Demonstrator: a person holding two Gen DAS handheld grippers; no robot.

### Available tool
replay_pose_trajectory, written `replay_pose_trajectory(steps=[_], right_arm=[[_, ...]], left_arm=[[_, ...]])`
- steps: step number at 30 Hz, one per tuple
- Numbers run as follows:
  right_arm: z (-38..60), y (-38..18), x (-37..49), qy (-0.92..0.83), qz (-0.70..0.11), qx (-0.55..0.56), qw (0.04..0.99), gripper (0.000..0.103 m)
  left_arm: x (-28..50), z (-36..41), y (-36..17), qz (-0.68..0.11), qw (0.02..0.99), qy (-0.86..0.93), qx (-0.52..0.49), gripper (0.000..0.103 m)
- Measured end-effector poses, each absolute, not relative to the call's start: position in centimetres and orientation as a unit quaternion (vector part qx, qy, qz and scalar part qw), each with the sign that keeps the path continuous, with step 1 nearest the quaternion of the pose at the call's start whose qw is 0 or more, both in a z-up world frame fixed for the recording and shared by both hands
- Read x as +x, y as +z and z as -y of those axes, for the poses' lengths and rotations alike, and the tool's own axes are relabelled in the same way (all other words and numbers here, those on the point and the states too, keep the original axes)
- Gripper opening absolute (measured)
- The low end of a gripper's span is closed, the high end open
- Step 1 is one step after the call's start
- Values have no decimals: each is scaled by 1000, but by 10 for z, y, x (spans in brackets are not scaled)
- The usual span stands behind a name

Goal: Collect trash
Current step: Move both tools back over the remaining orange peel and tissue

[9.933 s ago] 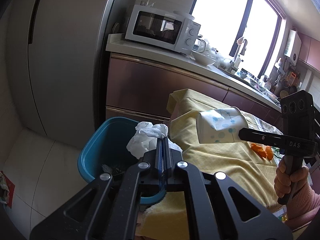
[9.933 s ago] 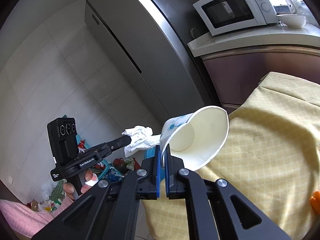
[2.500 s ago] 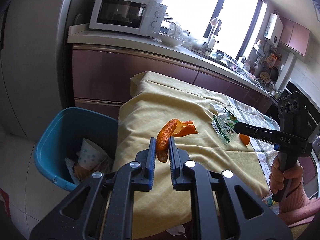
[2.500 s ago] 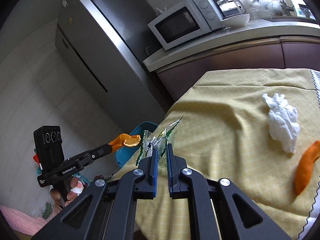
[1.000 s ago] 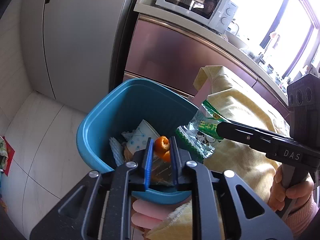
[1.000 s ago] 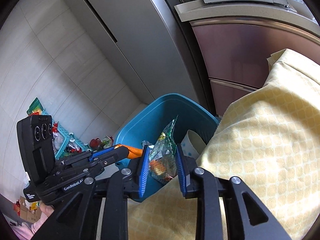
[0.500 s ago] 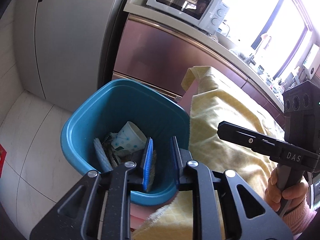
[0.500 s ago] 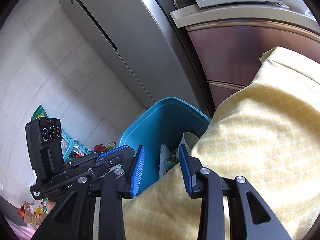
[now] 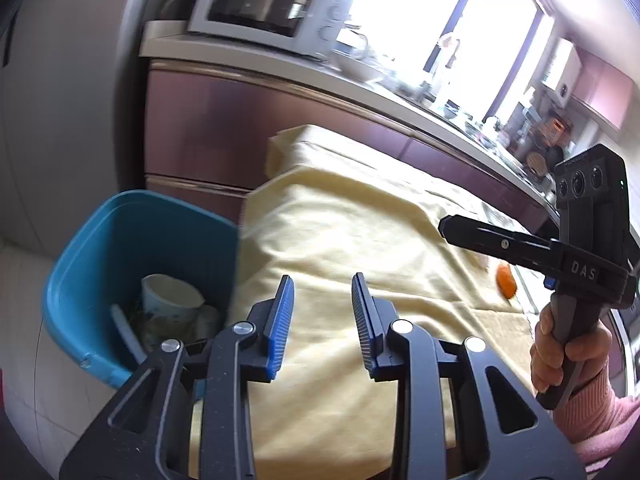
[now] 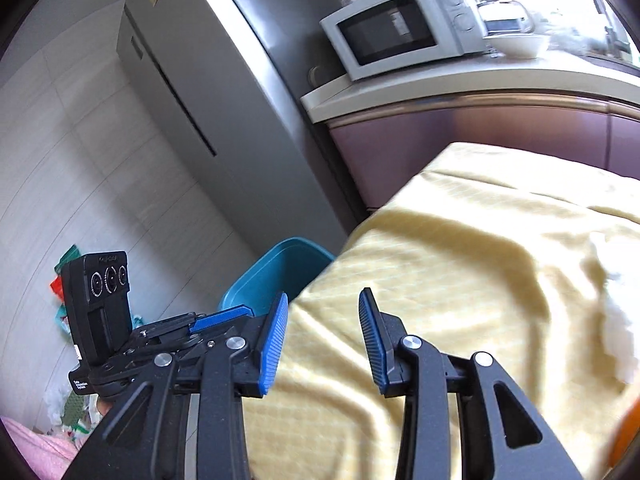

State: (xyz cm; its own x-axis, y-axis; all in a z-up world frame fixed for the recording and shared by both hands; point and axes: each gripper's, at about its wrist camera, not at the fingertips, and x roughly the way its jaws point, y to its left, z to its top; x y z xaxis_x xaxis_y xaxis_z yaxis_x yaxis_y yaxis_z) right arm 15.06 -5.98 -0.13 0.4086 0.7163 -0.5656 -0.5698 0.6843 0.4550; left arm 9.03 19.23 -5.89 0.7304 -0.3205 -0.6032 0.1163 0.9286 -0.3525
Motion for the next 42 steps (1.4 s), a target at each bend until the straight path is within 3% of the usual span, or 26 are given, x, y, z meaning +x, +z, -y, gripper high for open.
replay_pose_trajectory(steps=[9, 18, 25, 27, 33, 42], right_arm=[[168, 2, 136, 279, -357, 131, 882, 35], [245, -30, 128, 190, -372, 175, 892, 35], [262, -38, 124, 166, -372, 176, 896, 36], [263, -41, 125, 164, -374, 175, 896, 44], [259, -47, 128, 156, -385, 164, 895, 44], [260, -52, 131, 150, -400, 165, 889, 30]], left_arm=[[104, -98, -51, -357, 909, -197, -85, 31], [139, -26, -51, -369, 902, -223, -36, 34], [157, 11, -51, -372, 901, -221, -9, 34], [161, 16, -50, -373, 901, -220, -5, 35], [177, 30, -48, -377, 901, -213, 10, 44], [218, 59, -54, -402, 888, -222, 15, 48]])
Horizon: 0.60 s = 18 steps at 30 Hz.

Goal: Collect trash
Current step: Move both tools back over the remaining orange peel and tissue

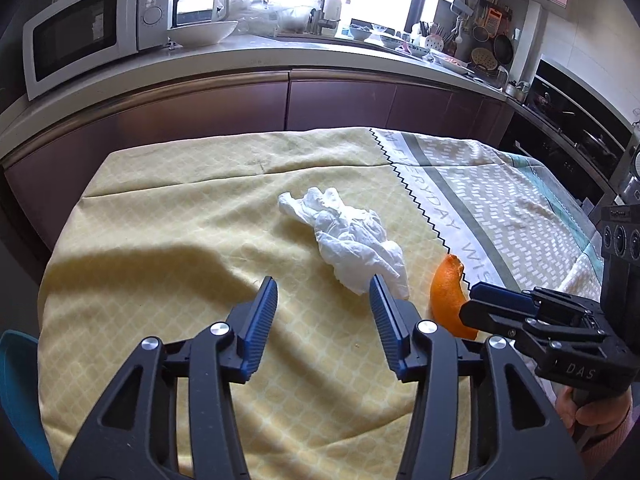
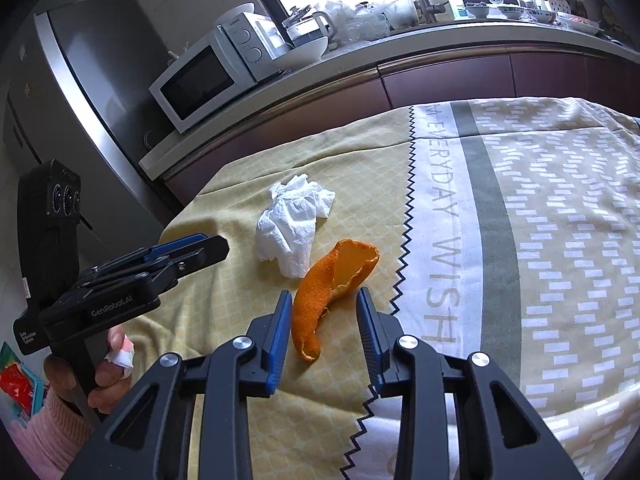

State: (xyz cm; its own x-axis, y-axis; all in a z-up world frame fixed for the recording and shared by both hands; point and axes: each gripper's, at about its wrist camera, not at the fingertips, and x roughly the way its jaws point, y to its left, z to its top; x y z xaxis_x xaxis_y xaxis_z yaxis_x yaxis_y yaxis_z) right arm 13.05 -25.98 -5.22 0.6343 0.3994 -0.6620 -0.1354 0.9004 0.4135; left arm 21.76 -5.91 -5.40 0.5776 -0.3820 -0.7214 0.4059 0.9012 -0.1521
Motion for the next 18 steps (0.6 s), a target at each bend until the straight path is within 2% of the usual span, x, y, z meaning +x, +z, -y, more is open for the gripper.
replay_pose_trajectory(steps=[11, 16, 18], right_arm=[[254, -56, 129, 165, -404, 158, 886, 30], [257, -57, 131, 173, -407, 164, 882, 30], [257, -57, 131, 176, -408, 165, 881, 25]], left_arm=[[257, 93, -71, -440, 869, -224, 7, 49], [265, 101, -80, -455, 861, -225, -3, 37], [265, 101, -80, -456, 861, -227, -7, 30]])
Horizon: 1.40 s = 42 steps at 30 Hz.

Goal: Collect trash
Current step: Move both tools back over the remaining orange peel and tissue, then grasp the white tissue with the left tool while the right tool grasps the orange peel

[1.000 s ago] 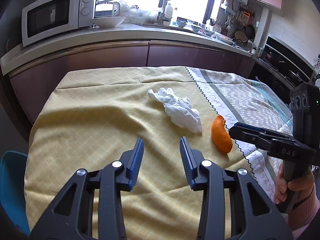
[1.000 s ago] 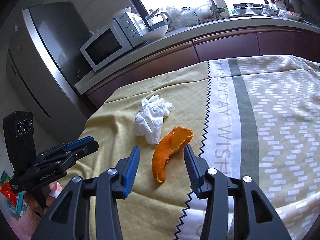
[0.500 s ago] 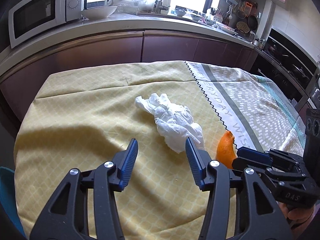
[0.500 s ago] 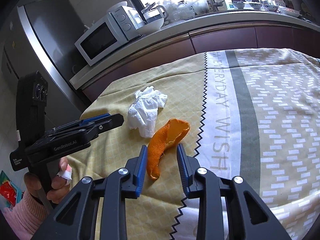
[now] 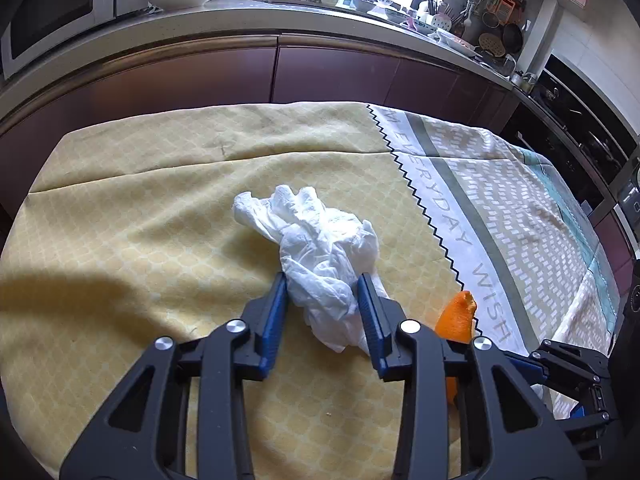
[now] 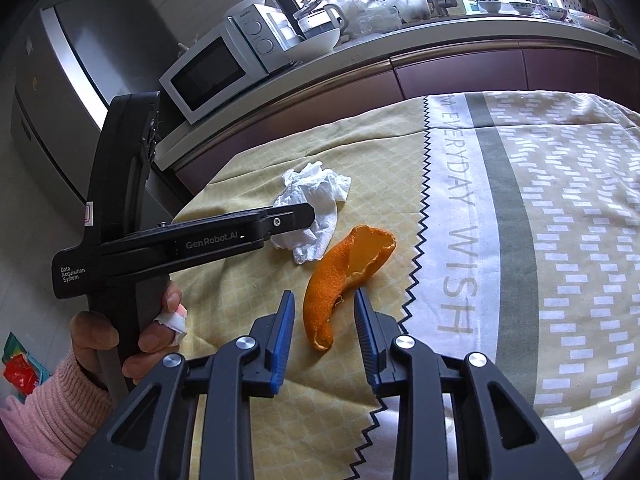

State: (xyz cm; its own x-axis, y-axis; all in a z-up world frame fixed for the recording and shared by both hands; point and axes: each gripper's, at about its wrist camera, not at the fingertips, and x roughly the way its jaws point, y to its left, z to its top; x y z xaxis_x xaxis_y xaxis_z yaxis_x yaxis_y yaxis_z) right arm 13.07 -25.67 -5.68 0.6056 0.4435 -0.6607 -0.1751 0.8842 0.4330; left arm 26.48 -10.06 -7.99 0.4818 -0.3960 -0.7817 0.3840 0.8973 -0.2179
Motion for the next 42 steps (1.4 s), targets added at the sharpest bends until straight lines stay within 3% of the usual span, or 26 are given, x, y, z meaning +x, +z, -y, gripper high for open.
replay_pose_trajectory(steps=[1, 2, 5, 17, 42], right_arm=[[257, -57, 131, 178, -409, 165, 880, 21], [255, -57, 130, 179, -410, 166, 879, 16], [255, -56, 129, 180, -408, 166, 879, 13], [251, -48, 121, 183, -386, 156, 891, 3], [204, -15, 98, 258, -340, 125, 896, 3]], left_arm=[[265, 100, -80, -458, 858, -231, -12, 22], [265, 99, -81, -461, 856, -232, -15, 19], [261, 95, -80, -458, 858, -231, -19, 15], [220, 59, -56, -427, 872, -235, -38, 14], [128, -47, -33, -385, 900, -195, -70, 14]])
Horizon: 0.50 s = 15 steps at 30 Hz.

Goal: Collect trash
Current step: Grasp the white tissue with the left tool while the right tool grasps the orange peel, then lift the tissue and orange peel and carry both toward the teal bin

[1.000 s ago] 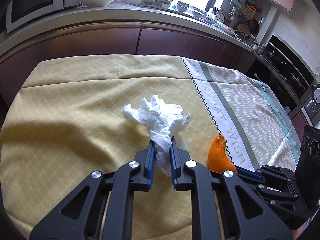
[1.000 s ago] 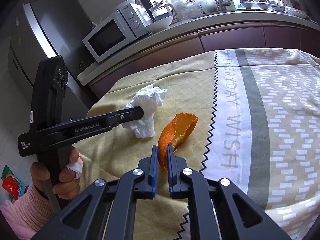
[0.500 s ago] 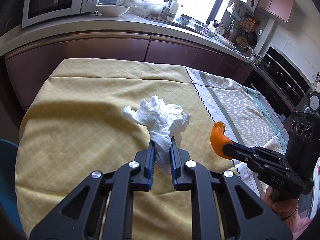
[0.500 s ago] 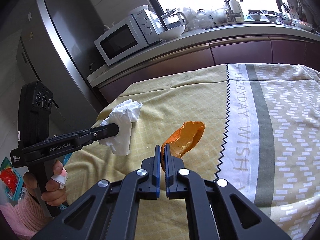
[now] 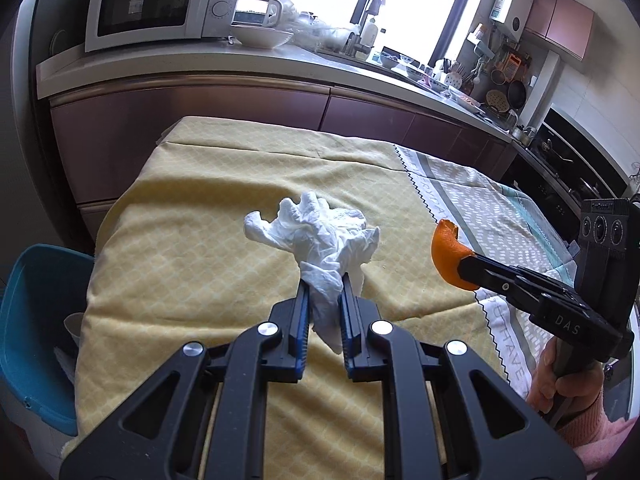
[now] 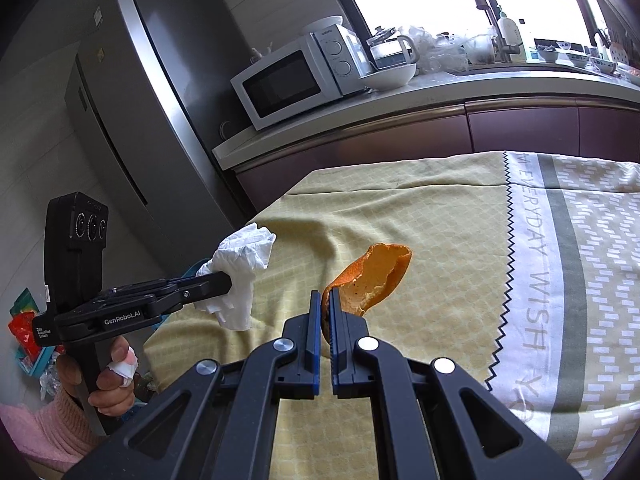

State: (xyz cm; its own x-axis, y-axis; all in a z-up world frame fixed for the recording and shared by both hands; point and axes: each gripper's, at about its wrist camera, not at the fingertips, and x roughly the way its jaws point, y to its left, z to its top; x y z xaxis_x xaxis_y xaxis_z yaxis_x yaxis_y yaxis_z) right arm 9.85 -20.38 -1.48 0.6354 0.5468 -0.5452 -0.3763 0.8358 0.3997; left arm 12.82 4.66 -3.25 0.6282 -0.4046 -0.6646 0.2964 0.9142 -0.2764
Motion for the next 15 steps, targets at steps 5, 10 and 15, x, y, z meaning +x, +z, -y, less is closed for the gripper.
replay_pose_trajectory(steps=[5, 10, 15], right_arm=[[188, -13, 96, 275, -340, 118, 892, 3], [173, -12, 93, 289, -341, 111, 888, 3], [159, -10, 91, 302, -341, 104, 884, 3]], left_arm=[[116, -57, -30, -380, 904, -183, -68, 14], [105, -67, -30, -377, 908, -172, -65, 14], [96, -77, -29, -374, 911, -163, -63, 14]])
